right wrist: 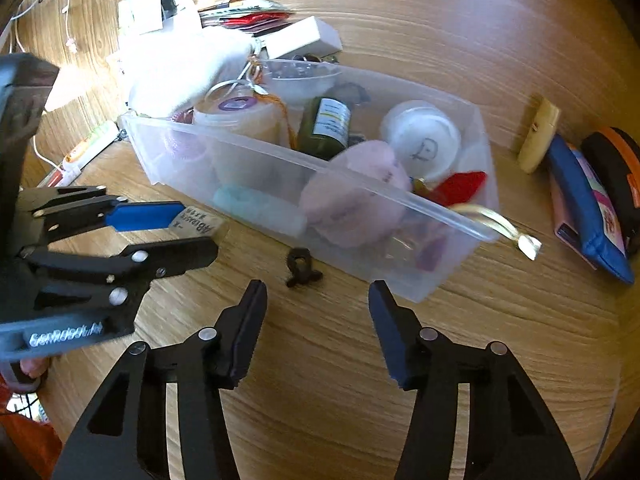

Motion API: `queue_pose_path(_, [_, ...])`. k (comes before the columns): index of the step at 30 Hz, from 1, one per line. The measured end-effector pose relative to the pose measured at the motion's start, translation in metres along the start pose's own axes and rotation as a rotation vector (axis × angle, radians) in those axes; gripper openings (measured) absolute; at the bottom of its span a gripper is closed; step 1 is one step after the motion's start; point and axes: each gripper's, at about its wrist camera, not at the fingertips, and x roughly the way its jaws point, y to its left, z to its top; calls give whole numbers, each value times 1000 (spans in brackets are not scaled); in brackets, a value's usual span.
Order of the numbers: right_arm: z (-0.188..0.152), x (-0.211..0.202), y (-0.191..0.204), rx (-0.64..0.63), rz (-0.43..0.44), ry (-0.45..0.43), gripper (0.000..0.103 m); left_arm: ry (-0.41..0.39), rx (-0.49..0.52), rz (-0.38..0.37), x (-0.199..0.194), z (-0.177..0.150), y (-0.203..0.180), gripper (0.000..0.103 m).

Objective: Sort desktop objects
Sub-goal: 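Grasp the AB eraser with the left tool while the right tool approaches the black clip, then grasp the small black clip with the right tool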

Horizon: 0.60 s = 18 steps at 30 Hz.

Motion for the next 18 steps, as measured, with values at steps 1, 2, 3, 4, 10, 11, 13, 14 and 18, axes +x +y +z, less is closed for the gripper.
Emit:
queue_pose_path(1, [2, 3, 2, -3, -10, 4, 49, -19, 1, 7, -3, -1, 0, 41])
queue_pose_path(2, [3, 5, 5, -9, -21, 7, 49, -34, -1, 5, -6, -1, 1, 41])
queue_pose_path(3, [5, 8, 8, -20, -35, 16, 46, -44, -7, -8, -8, -1, 1, 41])
queue_pose_path(4, [5, 9, 10, -24, -40, 17, 42, -51, -11, -16, -8, 1, 2, 41])
queue_pose_path(10, [12, 17, 17, -13, -35, 30, 25, -75, -45, -57, -11, 2, 9, 41])
queue_pose_path(11, [12, 18, 18, -11, -33, 30, 23, -78, -47, -57, -12, 3, 9, 41])
queue_pose_path(13, [14, 20, 18, -7, -27, 30, 20, -95, -48, -56, -17, 0, 10, 41])
queue_pose_path(14, [14, 20, 17, -5, -21, 31, 20, -104, -46, -52, -19, 0, 9, 41])
queue_pose_path(18, [14, 17, 16, 3, -9, 24, 19, -134, -35, -40, -26, -2, 8, 41])
